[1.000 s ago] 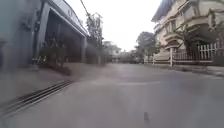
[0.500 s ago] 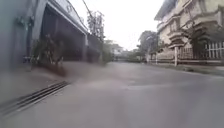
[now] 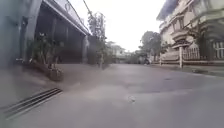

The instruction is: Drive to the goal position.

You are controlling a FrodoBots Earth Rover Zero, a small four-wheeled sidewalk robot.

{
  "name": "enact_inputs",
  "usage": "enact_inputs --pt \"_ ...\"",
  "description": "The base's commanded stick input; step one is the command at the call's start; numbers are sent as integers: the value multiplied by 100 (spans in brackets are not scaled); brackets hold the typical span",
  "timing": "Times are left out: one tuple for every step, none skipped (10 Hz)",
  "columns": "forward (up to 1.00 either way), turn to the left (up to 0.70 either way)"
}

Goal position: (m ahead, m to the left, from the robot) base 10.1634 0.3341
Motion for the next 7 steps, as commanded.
enact_inputs --pt "100 0" --pt "100 0" --pt "100 0" --pt "100 0" --pt "100 0" --pt "100 0" --pt "100 0"
